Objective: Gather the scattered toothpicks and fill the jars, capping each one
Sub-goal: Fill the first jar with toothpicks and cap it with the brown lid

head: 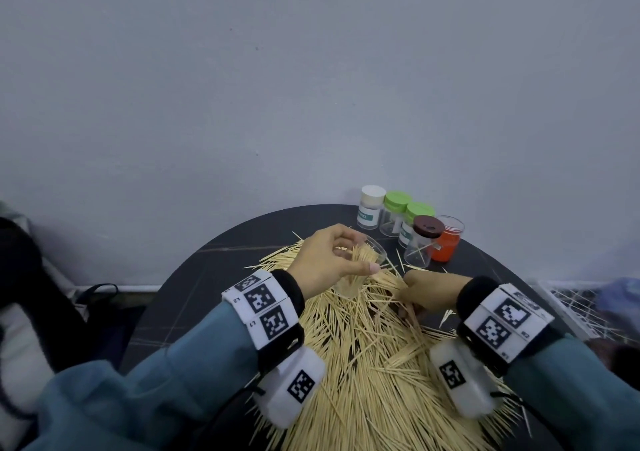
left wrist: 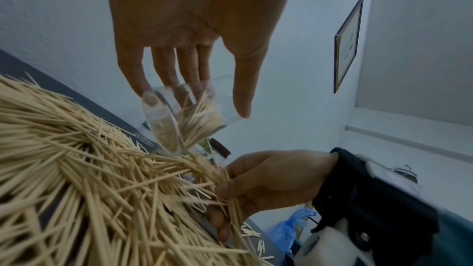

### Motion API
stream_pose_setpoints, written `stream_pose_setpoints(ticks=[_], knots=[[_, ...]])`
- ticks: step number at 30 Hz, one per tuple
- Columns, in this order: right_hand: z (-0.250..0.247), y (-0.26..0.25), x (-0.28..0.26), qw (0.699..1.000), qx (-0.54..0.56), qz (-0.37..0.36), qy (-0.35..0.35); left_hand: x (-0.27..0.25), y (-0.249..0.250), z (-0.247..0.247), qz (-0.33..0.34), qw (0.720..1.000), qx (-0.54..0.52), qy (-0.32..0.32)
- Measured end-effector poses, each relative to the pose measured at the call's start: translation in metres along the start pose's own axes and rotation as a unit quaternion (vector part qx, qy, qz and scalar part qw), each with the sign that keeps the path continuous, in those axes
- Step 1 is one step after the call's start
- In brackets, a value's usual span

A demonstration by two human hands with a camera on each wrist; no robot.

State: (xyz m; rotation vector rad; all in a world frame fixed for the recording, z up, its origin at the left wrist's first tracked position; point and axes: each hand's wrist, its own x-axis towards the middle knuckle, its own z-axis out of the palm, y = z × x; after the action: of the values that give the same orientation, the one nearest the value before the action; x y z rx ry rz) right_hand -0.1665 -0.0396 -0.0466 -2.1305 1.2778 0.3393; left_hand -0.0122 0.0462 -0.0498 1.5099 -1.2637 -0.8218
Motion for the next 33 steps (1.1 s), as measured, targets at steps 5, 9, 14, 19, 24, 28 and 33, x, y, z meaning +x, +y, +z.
stream_pose_setpoints(ticks=[5,9,14,19,24,28,33], knots=[[0.001,0.013,-0.001,0.985,0.168,-0.015,-0.043,0.001,-0.003,0.001,-0.004,1.0,0.002,-0.002],[0.001,0.015,-0.004,0.989,0.141,-0.004,-0.041,0.001,-0.005,0.002,-0.011,1.0,-0.001,-0.003],[0.004,0.01,-0.002,0.998,0.011,0.001,-0.056,0.0,-0.007,0.003,-0.011,1.0,0.011,-0.007],[0.01,0.0,-0.002,0.993,-0.115,-0.007,-0.029,0.0,-0.008,0.004,-0.01,1.0,0.015,-0.011],[0.016,-0.002,0.004,0.989,-0.135,-0.046,-0.035,0.0,-0.008,0.004,-0.01,1.0,0.018,-0.014],[0.017,0.001,0.004,0.995,-0.067,-0.063,-0.049,0.0,-0.008,0.004,-0.01,1.0,0.023,-0.012],[0.008,0.004,-0.001,0.992,0.03,-0.084,-0.09,0.0,-0.008,0.003,-0.008,1.0,0.017,-0.002]])
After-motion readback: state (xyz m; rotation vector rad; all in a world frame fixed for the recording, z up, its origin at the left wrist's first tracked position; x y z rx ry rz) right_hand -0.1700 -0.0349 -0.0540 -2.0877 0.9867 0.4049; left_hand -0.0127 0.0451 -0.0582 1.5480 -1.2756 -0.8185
